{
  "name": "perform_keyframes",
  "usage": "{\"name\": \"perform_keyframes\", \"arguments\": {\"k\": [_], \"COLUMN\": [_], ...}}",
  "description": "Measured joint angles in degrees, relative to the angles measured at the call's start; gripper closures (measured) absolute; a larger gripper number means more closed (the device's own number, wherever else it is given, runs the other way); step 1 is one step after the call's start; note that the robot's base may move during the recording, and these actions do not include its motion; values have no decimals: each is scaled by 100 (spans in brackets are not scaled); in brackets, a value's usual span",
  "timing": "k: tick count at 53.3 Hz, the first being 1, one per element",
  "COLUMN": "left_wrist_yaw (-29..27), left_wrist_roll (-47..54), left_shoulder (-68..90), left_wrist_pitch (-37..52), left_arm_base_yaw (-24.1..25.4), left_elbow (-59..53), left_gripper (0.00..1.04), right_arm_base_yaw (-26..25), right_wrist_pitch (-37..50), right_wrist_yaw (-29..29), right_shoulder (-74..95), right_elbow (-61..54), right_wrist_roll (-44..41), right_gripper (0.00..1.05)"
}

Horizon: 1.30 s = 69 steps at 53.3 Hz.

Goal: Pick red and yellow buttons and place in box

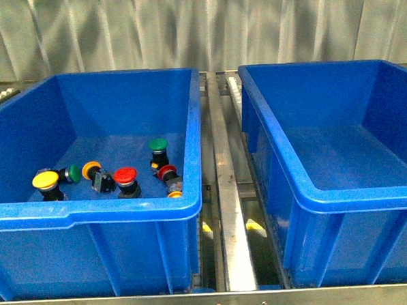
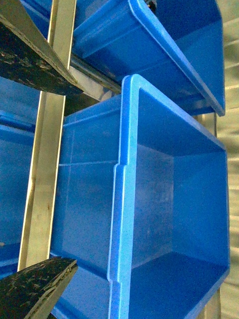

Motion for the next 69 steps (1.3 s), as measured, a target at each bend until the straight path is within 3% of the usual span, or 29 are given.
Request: {"name": "perform_keyframes", "arguments": {"k": [69], "left_wrist_yaw": [0], "left_wrist_roll": [0], "left_shoulder": [0], "left_wrist_pitch": [0], "left_arm_base_yaw": [0], "left_elbow": [0], "left_gripper": [8], "right_arm_base_yaw": [0], "right_wrist_pitch": [0], "right_wrist_yaw": [0], "right_shoulder": [0], "right_elbow": [0], "right_wrist_roll": [0], "right_gripper": [7]}}
